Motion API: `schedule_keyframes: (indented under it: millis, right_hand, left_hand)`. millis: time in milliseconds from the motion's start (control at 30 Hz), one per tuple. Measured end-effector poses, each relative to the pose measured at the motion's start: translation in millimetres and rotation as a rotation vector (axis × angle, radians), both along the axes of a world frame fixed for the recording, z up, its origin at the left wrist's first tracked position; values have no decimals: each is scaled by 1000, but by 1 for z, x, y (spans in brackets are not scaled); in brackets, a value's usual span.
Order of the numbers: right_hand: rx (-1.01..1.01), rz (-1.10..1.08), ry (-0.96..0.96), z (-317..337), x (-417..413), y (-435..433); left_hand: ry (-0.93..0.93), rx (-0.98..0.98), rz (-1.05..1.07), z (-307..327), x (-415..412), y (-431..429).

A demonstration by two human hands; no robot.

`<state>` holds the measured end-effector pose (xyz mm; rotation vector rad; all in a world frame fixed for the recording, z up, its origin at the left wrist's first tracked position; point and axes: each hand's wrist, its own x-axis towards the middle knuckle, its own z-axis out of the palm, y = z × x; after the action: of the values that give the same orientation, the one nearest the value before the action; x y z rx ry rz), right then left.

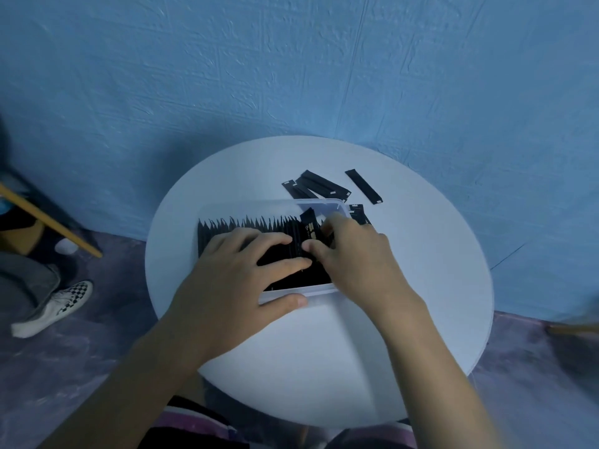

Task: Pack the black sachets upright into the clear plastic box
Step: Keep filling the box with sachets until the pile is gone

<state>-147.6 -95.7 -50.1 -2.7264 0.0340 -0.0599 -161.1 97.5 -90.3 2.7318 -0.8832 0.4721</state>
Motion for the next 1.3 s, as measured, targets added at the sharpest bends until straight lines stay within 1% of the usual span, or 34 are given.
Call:
schedule_keyframes:
  millis: [100, 367, 500, 667, 967, 1133, 1300]
  right_hand:
    - [105, 39, 68, 8, -2, -7]
    - [154, 66, 121, 10, 1, -11]
    - [265, 54, 175, 12, 4, -11]
    - [347, 94, 250, 12, 3, -17]
    - [364, 101, 243, 8, 5, -16]
    - [413, 125, 266, 6, 2, -22]
    - [405, 130, 242, 2, 2, -25]
  left_hand:
    - [-14, 0, -5, -2, 1, 0]
    - [-51, -19, -5, -2, 1, -1]
    - [-49, -9, -1, 0, 1, -1]
    - [-45, 15, -1, -1, 1, -1]
    - [-43, -17, -24, 0, 3, 1]
    - [9, 1, -33, 1, 3, 2]
    - [44, 0, -30, 6, 3, -2]
